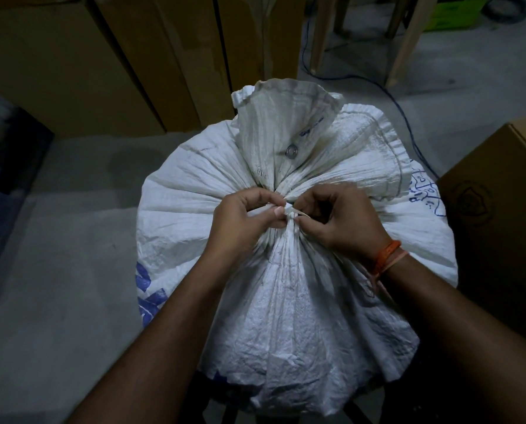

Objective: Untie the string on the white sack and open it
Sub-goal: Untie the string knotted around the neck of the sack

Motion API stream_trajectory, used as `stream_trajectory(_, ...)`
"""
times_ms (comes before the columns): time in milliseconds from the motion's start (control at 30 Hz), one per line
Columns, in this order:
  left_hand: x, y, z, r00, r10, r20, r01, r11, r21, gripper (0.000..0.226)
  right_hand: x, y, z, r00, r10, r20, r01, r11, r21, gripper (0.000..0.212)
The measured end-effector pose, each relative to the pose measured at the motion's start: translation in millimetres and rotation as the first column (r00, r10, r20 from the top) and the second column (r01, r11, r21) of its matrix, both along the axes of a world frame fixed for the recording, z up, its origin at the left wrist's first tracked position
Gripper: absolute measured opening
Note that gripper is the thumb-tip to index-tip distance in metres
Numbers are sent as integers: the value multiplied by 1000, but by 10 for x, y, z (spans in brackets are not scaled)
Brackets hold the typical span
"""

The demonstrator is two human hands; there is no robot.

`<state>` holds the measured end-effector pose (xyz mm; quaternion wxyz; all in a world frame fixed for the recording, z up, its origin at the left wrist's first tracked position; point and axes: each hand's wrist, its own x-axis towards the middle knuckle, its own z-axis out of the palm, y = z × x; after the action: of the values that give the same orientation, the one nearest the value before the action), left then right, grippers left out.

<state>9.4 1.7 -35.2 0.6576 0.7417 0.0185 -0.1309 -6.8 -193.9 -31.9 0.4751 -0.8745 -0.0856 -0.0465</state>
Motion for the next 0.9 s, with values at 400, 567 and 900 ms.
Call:
stream_trajectory(400,6,-4,-47,1000,-18,3,18,1000,4,10,33,-19,-11,1000,-20,-8,20,1000,-14,7)
stream_trajectory(567,16,-16,-68,1000,-19,4,19,1000,-16,9,43,9,-46,999,-50,19,50,998,-33,4)
stream_trajectory(900,6,-21,-51,1000,-27,13,27,999,-28,11,-19,-37,58,1000,-14,-7,14,999,-38,12)
